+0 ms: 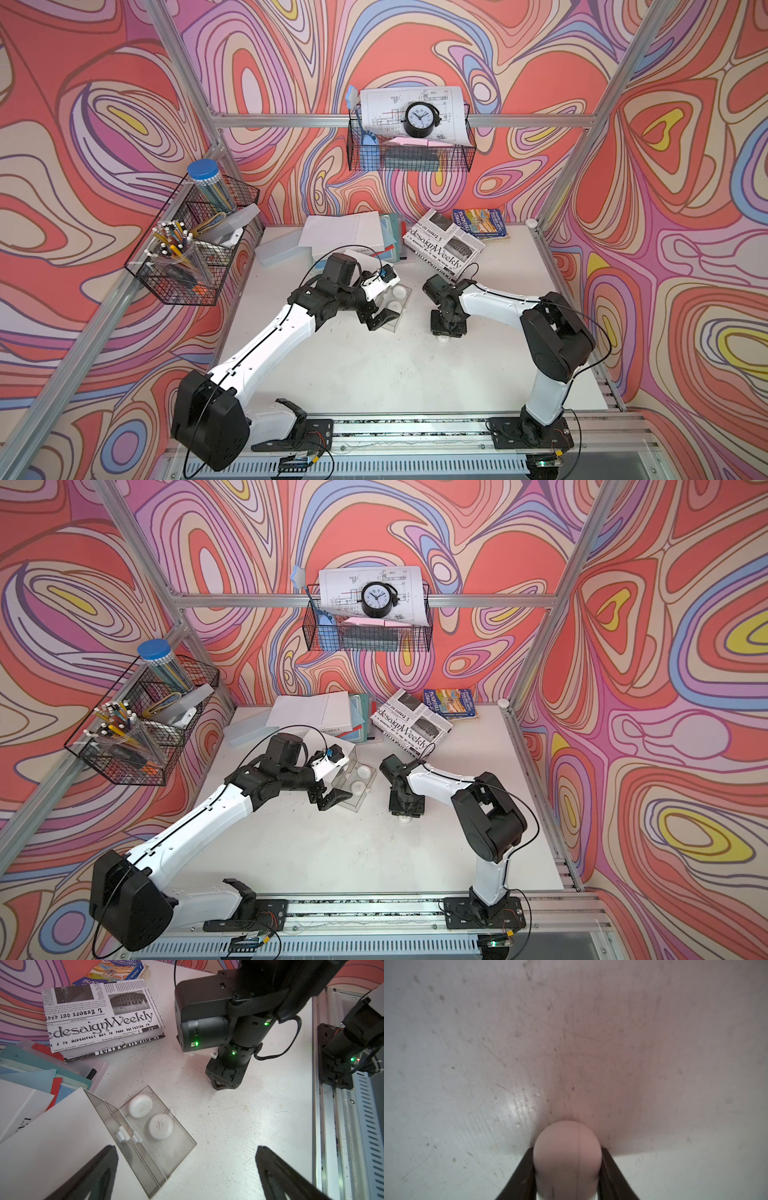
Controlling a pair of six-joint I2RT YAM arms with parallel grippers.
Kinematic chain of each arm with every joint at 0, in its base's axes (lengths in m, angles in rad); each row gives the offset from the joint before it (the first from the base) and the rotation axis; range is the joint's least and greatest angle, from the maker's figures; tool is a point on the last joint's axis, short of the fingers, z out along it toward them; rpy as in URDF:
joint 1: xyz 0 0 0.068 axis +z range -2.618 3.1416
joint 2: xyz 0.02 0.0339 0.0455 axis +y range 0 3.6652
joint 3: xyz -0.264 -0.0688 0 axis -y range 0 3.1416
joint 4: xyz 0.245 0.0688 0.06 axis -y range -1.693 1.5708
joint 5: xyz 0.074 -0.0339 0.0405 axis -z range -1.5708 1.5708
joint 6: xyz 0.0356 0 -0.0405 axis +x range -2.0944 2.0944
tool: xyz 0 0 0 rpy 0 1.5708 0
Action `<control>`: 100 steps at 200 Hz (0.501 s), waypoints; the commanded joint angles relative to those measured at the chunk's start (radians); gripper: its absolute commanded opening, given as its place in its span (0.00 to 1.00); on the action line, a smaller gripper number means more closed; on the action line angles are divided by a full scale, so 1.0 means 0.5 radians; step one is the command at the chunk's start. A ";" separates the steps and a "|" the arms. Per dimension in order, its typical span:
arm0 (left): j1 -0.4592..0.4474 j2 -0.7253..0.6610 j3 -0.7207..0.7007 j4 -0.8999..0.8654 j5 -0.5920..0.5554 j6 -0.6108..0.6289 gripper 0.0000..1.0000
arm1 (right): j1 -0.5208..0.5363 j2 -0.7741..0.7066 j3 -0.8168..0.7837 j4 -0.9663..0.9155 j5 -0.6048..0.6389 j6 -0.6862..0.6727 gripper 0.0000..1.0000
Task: Put the bluetooth earphones in the drawer according to color
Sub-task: Pick up the Bluetooth earphone from the center of the board.
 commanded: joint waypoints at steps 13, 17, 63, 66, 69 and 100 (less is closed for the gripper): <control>-0.013 -0.082 -0.030 0.073 -0.044 -0.004 0.99 | -0.005 -0.078 0.061 -0.003 0.173 -0.065 0.00; -0.011 -0.091 -0.031 0.077 -0.047 -0.003 0.98 | -0.004 -0.091 0.065 0.004 0.180 -0.069 0.00; -0.011 -0.181 -0.055 0.089 -0.157 0.037 0.98 | -0.002 -0.213 0.102 0.063 0.228 -0.115 0.00; -0.013 -0.185 -0.057 0.086 -0.163 0.036 0.99 | -0.003 -0.218 0.106 0.071 0.227 -0.129 0.00; -0.011 -0.188 -0.058 0.089 -0.166 0.038 0.99 | -0.001 -0.222 0.109 0.079 0.230 -0.135 0.00; 0.001 -0.222 -0.064 0.076 -0.109 0.046 0.99 | 0.022 -0.236 0.166 0.175 0.213 -0.229 0.00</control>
